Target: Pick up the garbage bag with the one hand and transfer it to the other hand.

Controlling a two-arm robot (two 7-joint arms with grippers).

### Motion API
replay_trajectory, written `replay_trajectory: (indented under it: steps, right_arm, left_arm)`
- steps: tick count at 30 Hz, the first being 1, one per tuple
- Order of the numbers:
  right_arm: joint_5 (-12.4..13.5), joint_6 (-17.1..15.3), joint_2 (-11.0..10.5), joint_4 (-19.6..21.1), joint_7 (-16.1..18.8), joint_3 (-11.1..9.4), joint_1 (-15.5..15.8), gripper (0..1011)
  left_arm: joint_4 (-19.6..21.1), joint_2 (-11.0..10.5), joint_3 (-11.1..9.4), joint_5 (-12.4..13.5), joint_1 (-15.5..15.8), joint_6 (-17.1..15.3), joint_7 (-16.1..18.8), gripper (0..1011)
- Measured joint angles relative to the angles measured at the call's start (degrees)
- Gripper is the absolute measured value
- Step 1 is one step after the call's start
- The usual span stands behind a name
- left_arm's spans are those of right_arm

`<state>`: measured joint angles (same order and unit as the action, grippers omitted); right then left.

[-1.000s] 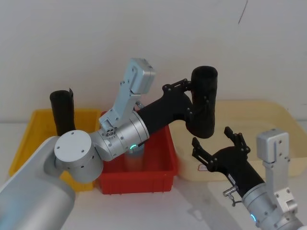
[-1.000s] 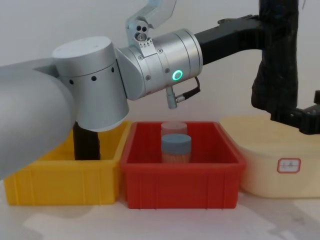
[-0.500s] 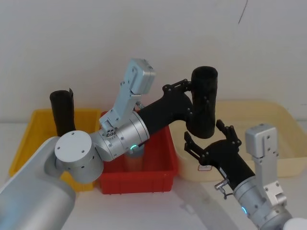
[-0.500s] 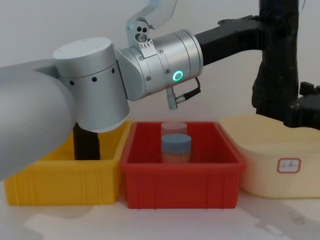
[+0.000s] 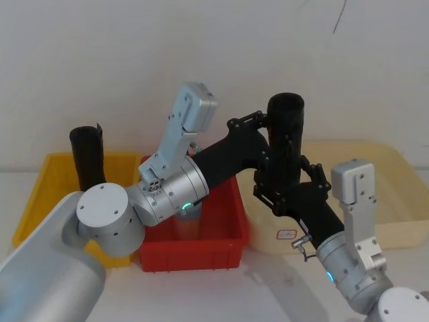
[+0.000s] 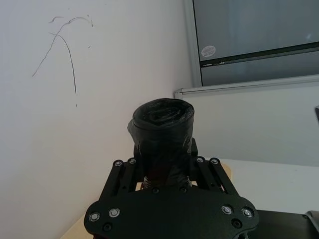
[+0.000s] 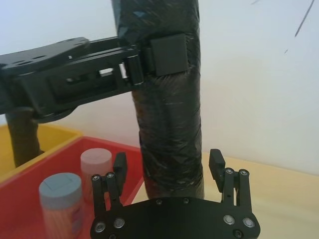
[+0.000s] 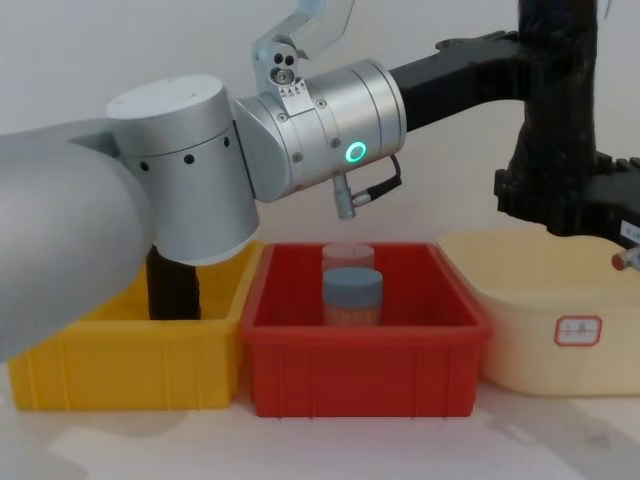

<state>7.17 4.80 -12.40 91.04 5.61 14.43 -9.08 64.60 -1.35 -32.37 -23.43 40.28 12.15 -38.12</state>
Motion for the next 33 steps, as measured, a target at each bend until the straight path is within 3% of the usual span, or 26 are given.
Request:
replay_trajectory:
  steps: [7,12,24,29,33]
  right_arm:
    - [-0.4,-0.9,1.0,-1.0,-0.6,-0.3,-1.1,997]
    - [-0.5,-1.4,1.4,-1.4,-0.5,-0.6,-1.6,913]
    - [1.3,-3.5,1.3,-0.3,2.3,-1.8,-1.5,538]
    - [2.0,-4.3,1.2,0.2,3.2,-2.3,-1.3,528]
    - [2.5,-4.8,1.3,0.6,3.7,-2.8,-1.3,529]
  left_arm:
    - [0.0,0.0,0.0,0.0,0.0,0.0,0.0,457]
    - [0.0,0.0,0.0,0.0,0.0,0.0,0.0,457]
    - [0.0,0.0,0.0,0.0,0.0,0.0,0.0,457]
    - [0.0,0.0,0.0,0.0,0.0,0.0,0.0,457]
    - [0.0,0.0,0.0,0.0,0.0,0.0,0.0,586]
